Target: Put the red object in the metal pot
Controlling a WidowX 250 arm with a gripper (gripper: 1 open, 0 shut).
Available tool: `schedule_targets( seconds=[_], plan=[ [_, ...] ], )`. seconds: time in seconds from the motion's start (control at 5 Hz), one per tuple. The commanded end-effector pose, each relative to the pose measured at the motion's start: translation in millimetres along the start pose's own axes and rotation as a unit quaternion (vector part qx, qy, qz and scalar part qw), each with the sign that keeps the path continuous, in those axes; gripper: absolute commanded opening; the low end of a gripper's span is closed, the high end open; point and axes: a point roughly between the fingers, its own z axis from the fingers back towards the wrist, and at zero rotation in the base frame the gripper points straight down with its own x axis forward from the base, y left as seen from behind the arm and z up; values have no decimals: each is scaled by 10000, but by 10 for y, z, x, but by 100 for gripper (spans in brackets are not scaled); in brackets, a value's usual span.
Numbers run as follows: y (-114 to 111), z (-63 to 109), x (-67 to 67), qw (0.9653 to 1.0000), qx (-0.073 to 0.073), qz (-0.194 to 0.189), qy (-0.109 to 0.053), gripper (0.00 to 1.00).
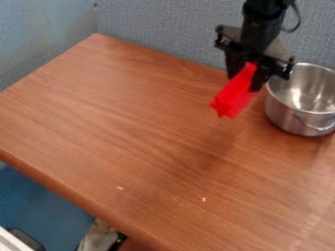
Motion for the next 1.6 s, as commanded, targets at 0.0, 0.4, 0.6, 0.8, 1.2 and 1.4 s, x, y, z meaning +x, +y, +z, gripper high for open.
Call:
schedule_targets(
  seconds=[0.0, 0.4, 0.6, 0.8, 1.2, 1.4],
  plan=[
    [25, 334, 316, 9994, -58, -47, -330, 0],
    [-119, 714, 710, 9896, -564, -1019, -845, 0],
    [-187, 710, 806, 9727, -977, -1812, -1071, 0],
    [-310, 476, 672, 9692, -999, -2058, -916, 0],
    [-607, 140, 567, 9653, -989, -2366, -501, 0],
    [-686, 65, 622, 9694, -889, -2272, -261, 0]
  ],
)
